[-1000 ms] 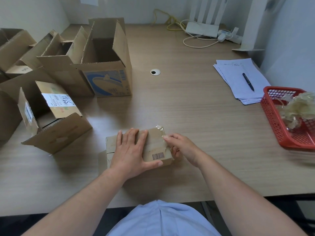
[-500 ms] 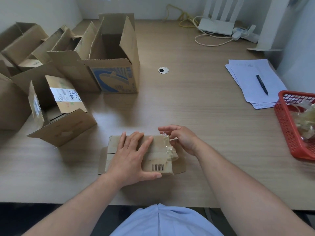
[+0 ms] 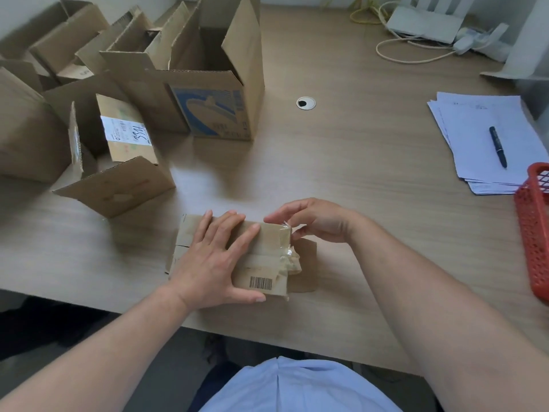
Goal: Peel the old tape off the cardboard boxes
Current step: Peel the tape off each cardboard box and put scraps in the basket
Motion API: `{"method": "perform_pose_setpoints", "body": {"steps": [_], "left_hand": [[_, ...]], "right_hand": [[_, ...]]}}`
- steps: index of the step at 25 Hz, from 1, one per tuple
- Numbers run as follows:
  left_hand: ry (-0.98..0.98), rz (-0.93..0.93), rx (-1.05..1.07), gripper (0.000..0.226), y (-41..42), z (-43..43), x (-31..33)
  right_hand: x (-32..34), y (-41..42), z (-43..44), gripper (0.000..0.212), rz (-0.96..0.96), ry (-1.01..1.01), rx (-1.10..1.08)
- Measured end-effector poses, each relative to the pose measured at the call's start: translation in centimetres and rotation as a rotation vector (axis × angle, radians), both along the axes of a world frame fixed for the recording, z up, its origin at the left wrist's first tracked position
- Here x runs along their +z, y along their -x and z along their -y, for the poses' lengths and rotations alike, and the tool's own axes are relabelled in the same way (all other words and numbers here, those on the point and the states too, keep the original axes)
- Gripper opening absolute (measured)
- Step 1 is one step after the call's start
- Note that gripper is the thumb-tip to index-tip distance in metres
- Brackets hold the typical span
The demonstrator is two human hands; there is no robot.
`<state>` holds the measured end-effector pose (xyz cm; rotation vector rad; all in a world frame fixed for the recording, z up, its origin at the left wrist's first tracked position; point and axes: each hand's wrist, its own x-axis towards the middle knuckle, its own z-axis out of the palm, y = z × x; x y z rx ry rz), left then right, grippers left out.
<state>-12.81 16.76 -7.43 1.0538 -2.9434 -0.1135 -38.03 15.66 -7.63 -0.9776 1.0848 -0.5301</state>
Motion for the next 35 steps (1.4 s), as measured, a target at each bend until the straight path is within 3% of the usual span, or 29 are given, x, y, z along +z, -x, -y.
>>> {"method": "perform_pose_setpoints", "body": {"steps": [5,12,17,21,25,31,35], "left_hand": [[0.025,-0.022,-0.003,0.113,-0.1,-0.3,-0.1],[-0.073,0.037,0.049,0.114,0.7,0.9,0.2],[-0.065,0.068,0.212,0.123,2.2,2.8,-0.1],[-0.089,0.051,0.244,0.124,2.8,3.4,-0.3],[-0.094,0.049,0.238,0.118,2.9,4.4,-0.3],[-0.102,0.057,0.216,0.115,3.2,5.3,-0.3],[-0.097,0.037,0.214,0.114,3.3,5.2,-0.3]], "right_hand": [[0.7,0.5,0.2,0.020,-0.055,0.032,0.046],[1.8,-0.1,0.0,0.019,-0.277,0.100,-0.119],[3.5,-0.2,-0.2,0.022,-0.587,0.317,-0.368],[3.9,-0.9,-0.8,0.023,-0.759,0.534,-0.423],[4.2,-1.2,-1.9,0.039,-0.756,0.582,-0.524],[3.4,-1.5,-3.1,0.015,-0.867,0.549,-0.707],[1.3,-2.4,-5.1,0.005,-0.924,0.466,-0.645]]}}
